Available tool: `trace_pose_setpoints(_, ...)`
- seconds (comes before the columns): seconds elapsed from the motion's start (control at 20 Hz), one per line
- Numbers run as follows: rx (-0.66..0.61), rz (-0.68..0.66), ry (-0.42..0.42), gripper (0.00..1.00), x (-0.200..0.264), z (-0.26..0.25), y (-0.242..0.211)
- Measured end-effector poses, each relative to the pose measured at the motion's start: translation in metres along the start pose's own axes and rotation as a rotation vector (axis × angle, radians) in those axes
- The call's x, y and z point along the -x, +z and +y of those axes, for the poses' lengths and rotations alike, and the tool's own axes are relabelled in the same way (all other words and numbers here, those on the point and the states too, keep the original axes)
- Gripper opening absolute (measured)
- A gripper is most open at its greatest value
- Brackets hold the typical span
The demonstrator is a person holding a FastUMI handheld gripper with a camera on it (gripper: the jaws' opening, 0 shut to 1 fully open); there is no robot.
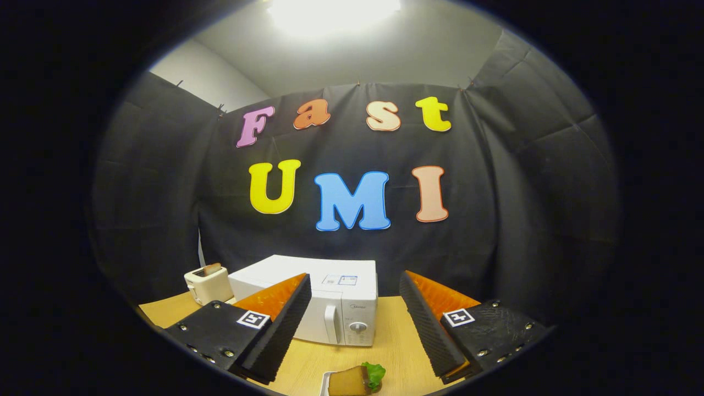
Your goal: Open the microwave, put the food inside, and close the microwave door.
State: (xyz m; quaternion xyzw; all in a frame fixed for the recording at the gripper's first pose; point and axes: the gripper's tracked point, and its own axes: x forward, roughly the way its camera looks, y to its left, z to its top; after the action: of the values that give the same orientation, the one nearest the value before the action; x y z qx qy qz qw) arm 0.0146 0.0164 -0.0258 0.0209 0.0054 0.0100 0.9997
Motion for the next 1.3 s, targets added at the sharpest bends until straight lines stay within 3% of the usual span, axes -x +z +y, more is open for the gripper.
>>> trace_pose_setpoints(0.4, -0.027, 0.015, 0.055, 0.99, -0.032, 0.034, -0.047)
trace_pose_setpoints(0.9, -0.029, 0.060, 0.051, 0.99, -0.096, 0.060, -0.129)
trace_pose_setpoints(1.3, -0.007, 0.107, -0.034, 0.99, -0.156, 0.065, -0.185)
